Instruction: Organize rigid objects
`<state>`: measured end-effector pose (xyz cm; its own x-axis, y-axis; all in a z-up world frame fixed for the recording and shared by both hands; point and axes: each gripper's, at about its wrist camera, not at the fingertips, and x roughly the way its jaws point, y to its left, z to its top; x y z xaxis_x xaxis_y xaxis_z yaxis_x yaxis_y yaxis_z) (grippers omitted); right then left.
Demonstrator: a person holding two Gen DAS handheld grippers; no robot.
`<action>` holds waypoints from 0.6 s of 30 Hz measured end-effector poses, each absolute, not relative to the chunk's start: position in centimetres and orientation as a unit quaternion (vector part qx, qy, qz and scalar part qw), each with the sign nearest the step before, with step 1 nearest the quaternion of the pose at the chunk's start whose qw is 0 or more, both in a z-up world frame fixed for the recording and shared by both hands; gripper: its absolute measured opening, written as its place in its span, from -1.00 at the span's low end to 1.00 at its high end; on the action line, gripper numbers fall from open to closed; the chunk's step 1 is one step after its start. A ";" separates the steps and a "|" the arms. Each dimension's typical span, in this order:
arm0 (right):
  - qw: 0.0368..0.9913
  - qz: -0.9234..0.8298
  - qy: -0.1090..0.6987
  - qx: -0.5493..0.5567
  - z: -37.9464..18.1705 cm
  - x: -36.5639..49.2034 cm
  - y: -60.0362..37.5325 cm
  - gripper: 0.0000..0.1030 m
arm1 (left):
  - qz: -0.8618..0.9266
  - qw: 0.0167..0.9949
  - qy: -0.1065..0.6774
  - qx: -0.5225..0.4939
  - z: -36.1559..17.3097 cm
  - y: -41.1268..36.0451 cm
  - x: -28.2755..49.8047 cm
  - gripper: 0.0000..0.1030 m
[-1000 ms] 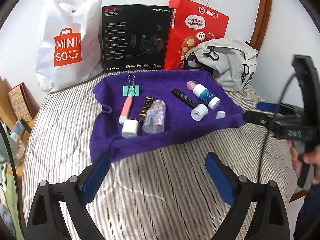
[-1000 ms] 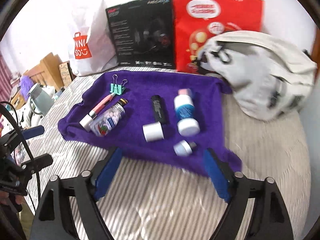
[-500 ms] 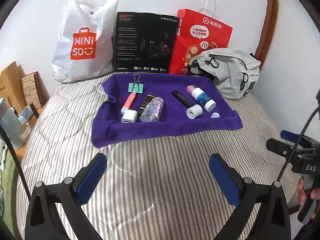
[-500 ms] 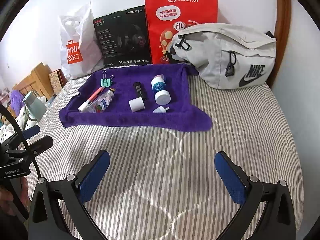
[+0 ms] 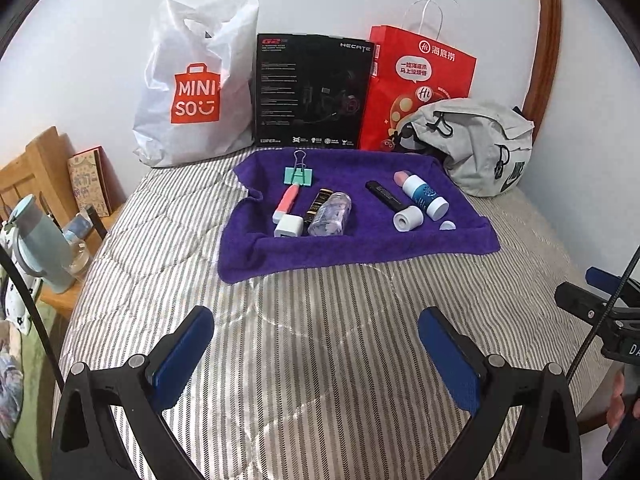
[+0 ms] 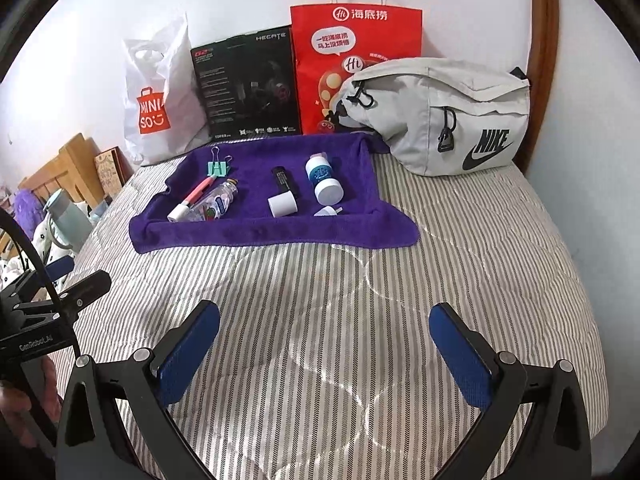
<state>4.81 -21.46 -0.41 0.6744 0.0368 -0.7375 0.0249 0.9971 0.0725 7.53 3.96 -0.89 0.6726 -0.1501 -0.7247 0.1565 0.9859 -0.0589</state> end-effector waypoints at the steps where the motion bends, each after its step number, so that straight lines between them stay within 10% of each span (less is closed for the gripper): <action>1: 0.914 0.001 0.403 0.038 -0.4 4.8 -21.5 1.00 | -0.080 0.915 0.396 0.005 -0.9 4.0 7.5 1.00; 18: 0.916 -0.014 0.399 0.041 -0.5 3.8 -21.3 1.00 | -0.071 0.914 0.400 -0.023 -1.2 5.3 6.7 1.00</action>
<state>3.83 -21.31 -0.47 0.6816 0.0066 -0.7317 0.0581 0.9963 0.0630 6.74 5.26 -1.18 0.6707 -0.1481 -0.7268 0.1112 0.9889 -0.0988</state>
